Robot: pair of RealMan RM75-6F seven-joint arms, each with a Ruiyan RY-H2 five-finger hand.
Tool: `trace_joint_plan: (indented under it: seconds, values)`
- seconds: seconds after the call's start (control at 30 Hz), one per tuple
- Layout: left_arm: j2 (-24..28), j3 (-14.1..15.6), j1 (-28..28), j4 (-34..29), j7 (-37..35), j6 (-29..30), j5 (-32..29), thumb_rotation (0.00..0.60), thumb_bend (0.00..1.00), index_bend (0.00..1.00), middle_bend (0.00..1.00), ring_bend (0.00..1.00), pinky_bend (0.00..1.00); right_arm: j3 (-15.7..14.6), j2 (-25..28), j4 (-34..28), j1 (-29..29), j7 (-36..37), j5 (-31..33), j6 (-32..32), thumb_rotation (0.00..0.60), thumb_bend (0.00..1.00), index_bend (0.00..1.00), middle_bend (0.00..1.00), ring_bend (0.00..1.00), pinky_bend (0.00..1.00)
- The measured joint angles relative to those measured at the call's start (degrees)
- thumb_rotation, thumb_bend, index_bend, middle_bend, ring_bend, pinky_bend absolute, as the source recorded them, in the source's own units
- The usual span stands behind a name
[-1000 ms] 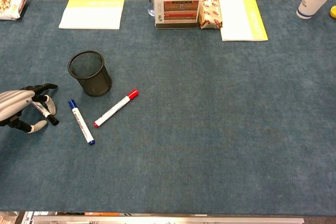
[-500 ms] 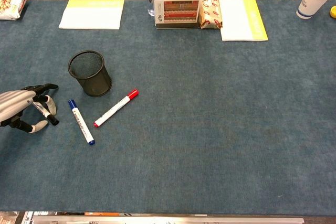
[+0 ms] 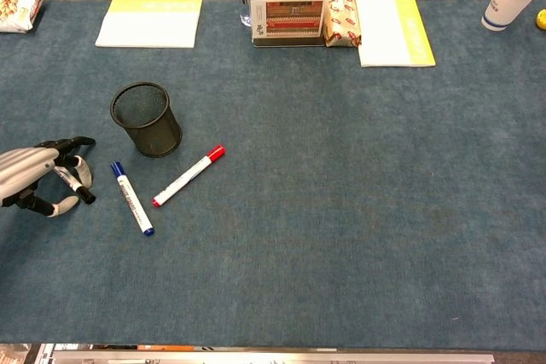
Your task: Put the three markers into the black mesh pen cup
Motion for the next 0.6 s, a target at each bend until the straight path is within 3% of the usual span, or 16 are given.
trace_joint_plan:
  seconds: [0.6]
  values:
    - [1.5, -0.1, 0.0, -2.8, 0.0, 0.9, 0.6, 0.600, 0.40, 0.48, 0.00, 0.00, 0.00, 0.0, 0.0, -0.1, 0.0, 0.0, 0.0, 0.1, 0.600, 0.00, 0.08, 0.18, 0.11, 0.41]
